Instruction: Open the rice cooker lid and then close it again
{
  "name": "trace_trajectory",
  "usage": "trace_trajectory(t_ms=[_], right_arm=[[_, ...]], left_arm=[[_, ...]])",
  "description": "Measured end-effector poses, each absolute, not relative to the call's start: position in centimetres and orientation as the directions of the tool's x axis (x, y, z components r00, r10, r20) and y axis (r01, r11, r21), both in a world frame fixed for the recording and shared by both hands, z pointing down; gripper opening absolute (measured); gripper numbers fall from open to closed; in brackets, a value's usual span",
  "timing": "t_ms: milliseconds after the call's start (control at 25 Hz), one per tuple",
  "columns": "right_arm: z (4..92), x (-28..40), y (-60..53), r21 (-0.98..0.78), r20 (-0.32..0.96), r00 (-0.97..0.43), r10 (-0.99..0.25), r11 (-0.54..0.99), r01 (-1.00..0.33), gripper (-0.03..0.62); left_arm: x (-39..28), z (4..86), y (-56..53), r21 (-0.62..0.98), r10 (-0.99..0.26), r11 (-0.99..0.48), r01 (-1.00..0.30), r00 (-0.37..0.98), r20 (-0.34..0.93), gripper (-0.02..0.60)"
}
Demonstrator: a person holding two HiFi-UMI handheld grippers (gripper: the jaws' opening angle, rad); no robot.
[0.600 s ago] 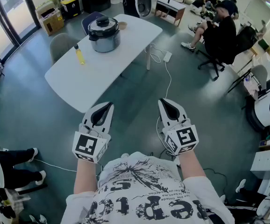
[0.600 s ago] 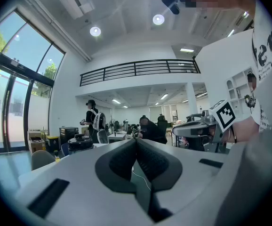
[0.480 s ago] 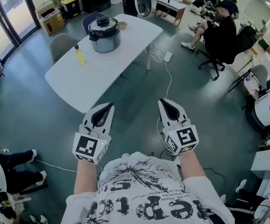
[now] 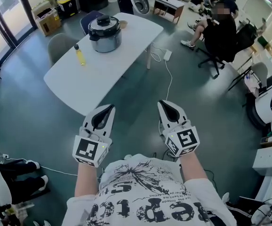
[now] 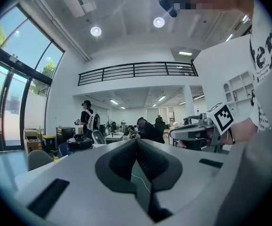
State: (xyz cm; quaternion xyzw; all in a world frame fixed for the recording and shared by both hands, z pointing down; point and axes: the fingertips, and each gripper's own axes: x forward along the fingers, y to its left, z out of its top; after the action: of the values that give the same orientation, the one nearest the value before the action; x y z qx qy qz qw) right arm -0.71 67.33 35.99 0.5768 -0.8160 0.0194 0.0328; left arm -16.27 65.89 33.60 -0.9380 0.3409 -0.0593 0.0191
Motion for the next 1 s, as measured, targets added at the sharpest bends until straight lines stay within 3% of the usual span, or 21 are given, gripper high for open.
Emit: trace_trajectory(t_ms=[80,120,160,200,280,680,1000], right_arm=[[35.9,-1.9,66.7,-0.006,0.057,-0.329,-0.943,0.329,-0.944,0.037],[36.0,-2.5,66.3,-0.016,0.055,-0.337,-0.94,0.336,-0.942,0.186],[36.2,-2.8,65.8,-0.027,0.054,-0.341,-0.938,0.34,-0.94,0.406],[36.4,-2.9,65.1,-0.033,0.052,-0.334,-0.941,0.332,-0.943,0.537],[37.0,-2.4,63.7,-0.025,0.053,-0.296,-0.954,0.295,-0.955,0.598],[38.9,-0.9,54.1,-0.024,0.067,-0.352,-0.933,0.352,-0.936,0.598],[39.2,6.1,37.7,-0.028,0.063,-0.503,-0.862,0.502,-0.865,0.598]], left_arm=[[-17.5,33.9,65.4,-0.068,-0.638,-0.77,-0.634,0.764,0.098,0.014],[-18.0,34.2,65.1,-0.061,-0.637,-0.77,-0.635,0.764,0.099,0.014],[-18.3,34.6,64.7,-0.052,-0.637,-0.77,-0.636,0.764,0.1,0.014],[-18.5,35.0,64.3,-0.044,-0.637,-0.77,-0.636,0.764,0.102,0.014],[-18.6,35.9,63.3,-0.032,-0.638,-0.769,-0.638,0.763,0.106,0.014],[-17.7,37.6,55.1,-0.05,-0.685,-0.727,-0.685,0.719,0.116,0.014],[-9.4,37.3,40.8,-0.07,-0.779,-0.626,-0.777,0.619,0.104,0.014]])
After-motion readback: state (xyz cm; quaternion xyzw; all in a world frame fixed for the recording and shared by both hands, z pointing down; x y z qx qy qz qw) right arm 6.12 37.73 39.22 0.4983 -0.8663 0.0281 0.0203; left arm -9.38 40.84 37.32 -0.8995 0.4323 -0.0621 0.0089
